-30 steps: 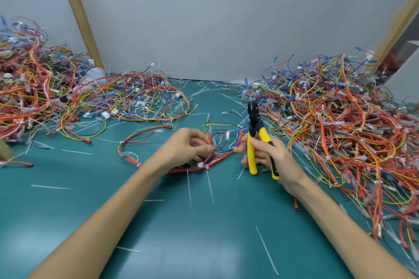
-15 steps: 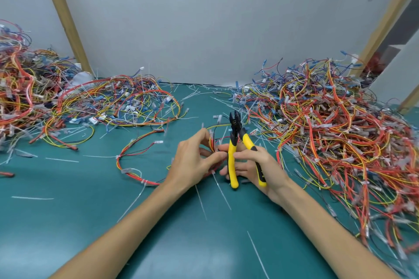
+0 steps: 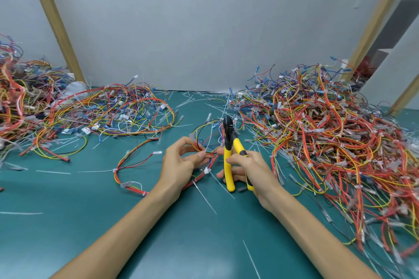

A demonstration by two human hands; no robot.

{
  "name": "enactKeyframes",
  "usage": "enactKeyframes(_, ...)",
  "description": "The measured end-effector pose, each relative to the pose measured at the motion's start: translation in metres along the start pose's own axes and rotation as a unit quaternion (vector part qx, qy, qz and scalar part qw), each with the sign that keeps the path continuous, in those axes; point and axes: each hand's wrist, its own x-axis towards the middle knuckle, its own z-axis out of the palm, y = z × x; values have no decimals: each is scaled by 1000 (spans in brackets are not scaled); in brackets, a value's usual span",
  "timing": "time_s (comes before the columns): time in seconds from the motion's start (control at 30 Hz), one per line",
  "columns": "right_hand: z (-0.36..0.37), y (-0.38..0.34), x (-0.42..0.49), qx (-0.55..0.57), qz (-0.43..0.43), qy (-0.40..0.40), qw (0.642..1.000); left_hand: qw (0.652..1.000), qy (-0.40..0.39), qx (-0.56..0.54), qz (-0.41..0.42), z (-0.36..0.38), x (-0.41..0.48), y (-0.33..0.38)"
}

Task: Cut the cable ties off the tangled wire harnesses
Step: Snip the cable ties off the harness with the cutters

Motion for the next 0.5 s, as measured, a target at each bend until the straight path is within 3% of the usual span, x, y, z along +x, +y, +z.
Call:
enactKeyframes(0.1, 1, 0, 1, -9, 2, 4, 1000, 999, -15, 39, 19, -3, 2, -1)
enactKeyframes(0.27, -4, 1, 3, 33, 4, -9, 999, 974, -47, 196, 101, -10, 7, 0)
enactKeyframes(0.5, -15, 0, 4, 126, 2, -45, 991, 989, -15, 133, 64, -11, 10, -3)
